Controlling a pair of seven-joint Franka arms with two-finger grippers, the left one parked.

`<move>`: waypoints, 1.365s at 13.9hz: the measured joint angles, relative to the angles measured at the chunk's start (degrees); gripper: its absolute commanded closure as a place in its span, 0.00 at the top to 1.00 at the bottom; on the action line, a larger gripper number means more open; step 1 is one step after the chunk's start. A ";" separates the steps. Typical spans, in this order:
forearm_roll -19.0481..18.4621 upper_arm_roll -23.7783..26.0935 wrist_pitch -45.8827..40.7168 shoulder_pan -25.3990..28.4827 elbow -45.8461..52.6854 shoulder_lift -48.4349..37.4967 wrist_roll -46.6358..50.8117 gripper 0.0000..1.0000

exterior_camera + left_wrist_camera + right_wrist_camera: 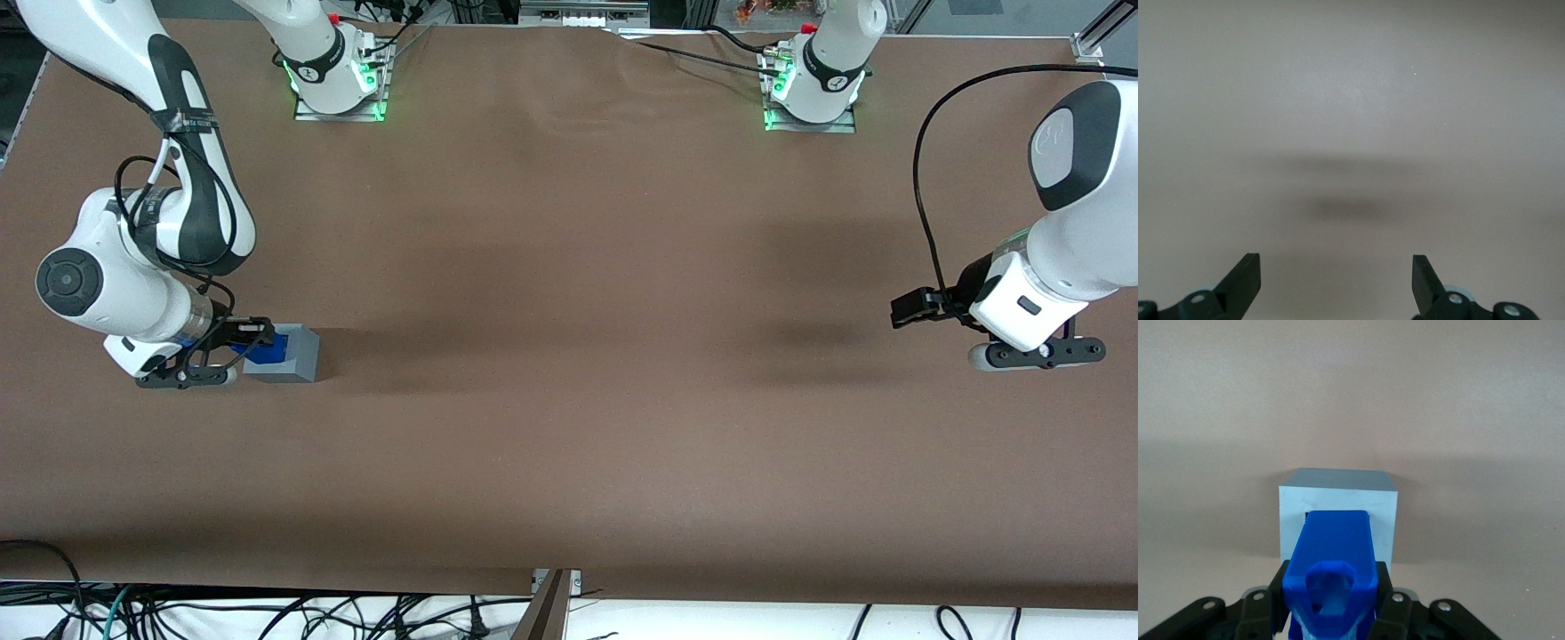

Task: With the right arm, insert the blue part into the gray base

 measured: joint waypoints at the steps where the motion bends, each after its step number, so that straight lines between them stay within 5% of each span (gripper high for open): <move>1: 0.11 0.07 0.01 0.00 0.00 0.06 0.00 0.00; 19: 0.15 0.07 -0.24 -0.02 0.05 0.22 -0.96 0.00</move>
